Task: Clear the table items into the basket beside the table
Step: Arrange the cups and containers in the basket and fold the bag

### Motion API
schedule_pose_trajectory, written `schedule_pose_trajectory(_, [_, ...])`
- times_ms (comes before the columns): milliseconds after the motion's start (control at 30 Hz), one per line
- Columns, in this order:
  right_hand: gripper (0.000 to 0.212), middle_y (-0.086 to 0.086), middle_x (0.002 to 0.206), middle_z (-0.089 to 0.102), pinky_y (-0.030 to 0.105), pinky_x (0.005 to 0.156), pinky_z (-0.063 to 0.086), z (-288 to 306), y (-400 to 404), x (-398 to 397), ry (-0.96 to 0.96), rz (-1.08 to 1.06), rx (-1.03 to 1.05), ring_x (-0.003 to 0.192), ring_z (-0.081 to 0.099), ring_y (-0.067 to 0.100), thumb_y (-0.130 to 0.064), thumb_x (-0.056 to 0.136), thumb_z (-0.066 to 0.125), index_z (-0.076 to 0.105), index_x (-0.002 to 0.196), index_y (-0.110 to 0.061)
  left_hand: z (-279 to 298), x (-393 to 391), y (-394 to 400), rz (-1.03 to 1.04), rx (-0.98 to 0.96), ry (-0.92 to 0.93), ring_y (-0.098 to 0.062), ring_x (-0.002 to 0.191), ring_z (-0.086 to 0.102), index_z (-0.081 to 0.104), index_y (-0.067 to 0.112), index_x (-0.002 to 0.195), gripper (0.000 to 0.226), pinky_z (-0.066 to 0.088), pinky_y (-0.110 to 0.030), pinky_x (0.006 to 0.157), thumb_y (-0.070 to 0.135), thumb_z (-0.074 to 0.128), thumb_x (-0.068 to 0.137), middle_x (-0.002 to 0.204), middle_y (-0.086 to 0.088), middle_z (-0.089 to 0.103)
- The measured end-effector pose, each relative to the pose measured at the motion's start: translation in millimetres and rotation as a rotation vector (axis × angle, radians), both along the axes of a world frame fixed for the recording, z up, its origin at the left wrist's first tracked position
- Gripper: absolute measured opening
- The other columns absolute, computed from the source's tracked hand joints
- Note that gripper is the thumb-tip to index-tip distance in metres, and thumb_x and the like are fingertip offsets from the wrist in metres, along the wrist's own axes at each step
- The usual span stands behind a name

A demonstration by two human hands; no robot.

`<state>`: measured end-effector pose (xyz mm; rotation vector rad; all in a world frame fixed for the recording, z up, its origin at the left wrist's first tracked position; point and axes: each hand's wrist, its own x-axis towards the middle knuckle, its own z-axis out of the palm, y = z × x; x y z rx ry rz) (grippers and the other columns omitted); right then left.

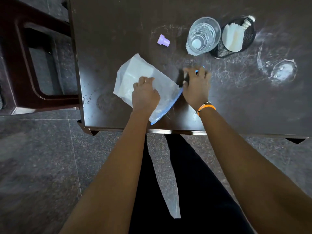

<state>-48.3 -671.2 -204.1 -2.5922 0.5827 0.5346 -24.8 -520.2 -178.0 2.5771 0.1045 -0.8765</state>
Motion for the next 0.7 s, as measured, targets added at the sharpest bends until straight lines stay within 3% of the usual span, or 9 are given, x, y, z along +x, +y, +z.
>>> schedule_pose_trajectory(100, [0.060,0.018,0.146,0.029,0.048,0.103,0.037,-2.4,-16.8,6.0,0.032,0.034,0.057,0.133,0.025,0.041,0.003,0.077,0.049,0.048,0.134,-0.019,-8.4,24.4,-19.1,0.004,0.013,-0.141,-0.028,0.130,0.038,0.038,0.017,0.140,0.053,0.037,-0.035,0.106,0.003,0.049,0.090,0.148,-0.008,0.036])
schedule_pose_trajectory(200, [0.060,0.018,0.148,0.027,0.044,0.101,0.040,-11.0,-25.6,8.8,0.058,0.115,0.083,0.135,0.021,0.042,0.007,0.075,0.050,0.051,0.131,-0.014,-22.6,60.7,-40.8,-0.215,-0.010,-0.241,-0.030,0.138,0.029,0.023,0.018,0.147,0.070,0.030,-0.036,0.111,-0.006,0.049,0.087,0.155,-0.008,0.024])
schedule_pose_trajectory(333, [0.053,0.013,0.146,0.034,0.037,0.095,0.043,-23.7,-27.7,5.6,0.024,0.134,0.070,0.132,0.025,0.038,0.012,0.074,0.046,0.056,0.122,-0.007,-39.2,102.7,-62.3,-0.460,0.053,-0.235,-0.036,0.145,0.010,0.018,0.020,0.150,0.074,0.021,-0.041,0.118,-0.013,0.037,0.086,0.160,-0.004,0.005])
schedule_pose_trajectory(400, [0.053,0.012,0.145,0.036,0.036,0.091,0.046,-27.3,-27.5,3.6,-0.001,0.105,0.085,0.131,0.027,0.037,0.016,0.073,0.044,0.058,0.120,-0.006,-43.3,112.8,-67.6,-0.499,0.069,-0.221,-0.037,0.144,0.012,0.022,0.019,0.149,0.070,0.025,-0.042,0.116,-0.013,0.033,0.088,0.161,-0.003,0.002])
schedule_pose_trajectory(533, [0.053,0.011,0.144,0.039,0.036,0.088,0.048,-30.9,-27.9,3.1,-0.018,0.080,0.080,0.129,0.030,0.036,0.018,0.075,0.043,0.061,0.118,-0.008,-44.4,118.7,-77.5,-0.494,0.121,-0.267,-0.037,0.127,0.035,0.037,0.011,0.140,0.055,0.042,-0.041,0.103,-0.011,0.039,0.089,0.152,-0.010,0.023])
schedule_pose_trajectory(700, [0.053,0.010,0.138,0.043,0.039,0.080,0.054,-29.1,-33.2,8.1,-0.012,0.087,0.105,0.122,0.034,0.035,0.020,0.073,0.045,0.063,0.112,-0.010,-42.1,119.2,-75.7,-0.397,0.097,-0.269,-0.038,0.110,0.052,0.052,0.002,0.119,0.035,0.045,-0.041,0.090,-0.009,0.045,0.087,0.136,-0.015,0.043])
